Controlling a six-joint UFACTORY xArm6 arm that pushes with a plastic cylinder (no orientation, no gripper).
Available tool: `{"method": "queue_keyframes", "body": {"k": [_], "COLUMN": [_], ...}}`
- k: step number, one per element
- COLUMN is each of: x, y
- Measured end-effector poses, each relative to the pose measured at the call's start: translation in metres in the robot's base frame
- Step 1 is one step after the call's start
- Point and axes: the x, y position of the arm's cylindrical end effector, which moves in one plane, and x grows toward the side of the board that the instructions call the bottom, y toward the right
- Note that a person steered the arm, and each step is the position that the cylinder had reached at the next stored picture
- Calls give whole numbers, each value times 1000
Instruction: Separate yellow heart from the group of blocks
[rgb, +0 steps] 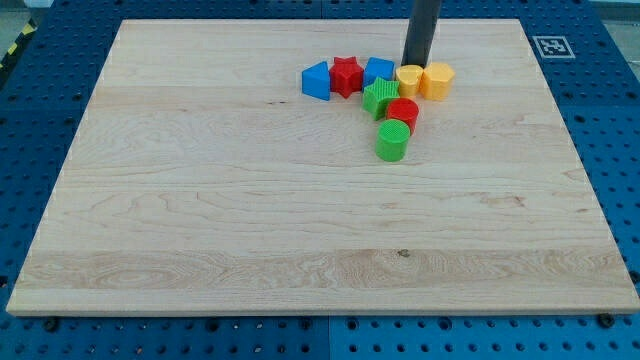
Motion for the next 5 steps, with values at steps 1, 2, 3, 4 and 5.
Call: {"method": "queue_keyframes", "body": {"k": [1, 2, 3, 4, 5], "x": [42, 89, 105, 81, 49], "y": [11, 20, 23, 21, 16]}}
